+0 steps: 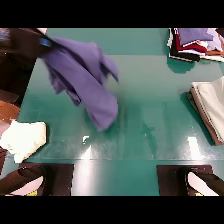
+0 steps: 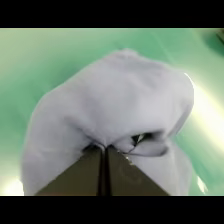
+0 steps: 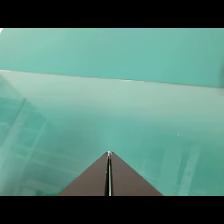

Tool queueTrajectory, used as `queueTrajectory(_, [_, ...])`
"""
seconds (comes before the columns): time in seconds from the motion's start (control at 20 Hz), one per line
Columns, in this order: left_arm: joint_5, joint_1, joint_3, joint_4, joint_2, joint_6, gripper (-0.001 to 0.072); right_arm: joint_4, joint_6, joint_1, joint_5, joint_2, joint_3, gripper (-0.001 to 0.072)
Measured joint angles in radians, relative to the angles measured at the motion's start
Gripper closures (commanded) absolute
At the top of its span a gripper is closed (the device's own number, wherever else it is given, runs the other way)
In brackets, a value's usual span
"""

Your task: Fold the shirts.

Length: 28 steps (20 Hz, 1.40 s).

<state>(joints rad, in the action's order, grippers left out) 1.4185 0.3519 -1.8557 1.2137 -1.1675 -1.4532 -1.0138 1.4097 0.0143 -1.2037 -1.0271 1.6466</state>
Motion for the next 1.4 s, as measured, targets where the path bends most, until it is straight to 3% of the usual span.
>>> queueTrajectory(0.05, [0.0,0.04,-0.003,0.0,-0.043,0.008,0.011,0.0,0.0,0.0,-0.005,0.0,0.003,0.0695])
queueTrajectory(0.1, [-0.001,0.079,-0.005,0.0,-0.092,0.018,-0.0012,0.0,0.0,0.0,-0.013,0.0,0.005,0.0695])
queueTrajectory(0.15, [0.0,0.112,-0.005,-0.003,-0.144,0.023,0.0093,0.0,0.0,0.0,-0.02,0.0,0.006,0.0695])
queueTrajectory(0.2, [0.0,0.136,-0.006,-0.003,-0.19,0.026,0.0116,0.0,0.0,0.0,-0.03,0.0,0.007,0.0695])
queueTrajectory(0.4, [0.007,0.133,-0.008,0.019,-0.302,0.034,0.0116,-0.001,0.0,0.0,-0.073,0.0,0.01,0.0695])
queueTrajectory(0.7, [0.008,-0.072,0.131,0.023,-0.341,0.018,0.0115,-0.007,0.0,0.0,-0.102,0.0,0.01,0.0695])
queueTrajectory(1.0, [-0.116,-0.212,0.484,-0.009,-0.346,0.034,0.0116,-0.008,0.0,0.0,-0.107,0.0,0.01,0.0695])
queueTrajectory(1.35, [-0.258,-0.234,0.698,-0.107,-0.35,0.092,0.0117,-0.008,0.0,0.0,-0.107,0.0,0.01,0.0695])
queueTrajectory(1.4, [-0.269,-0.229,0.711,-0.121,-0.35,0.097,0.0157,-0.008,0.0,0.0,-0.107,0.0,0.01,0.0695])
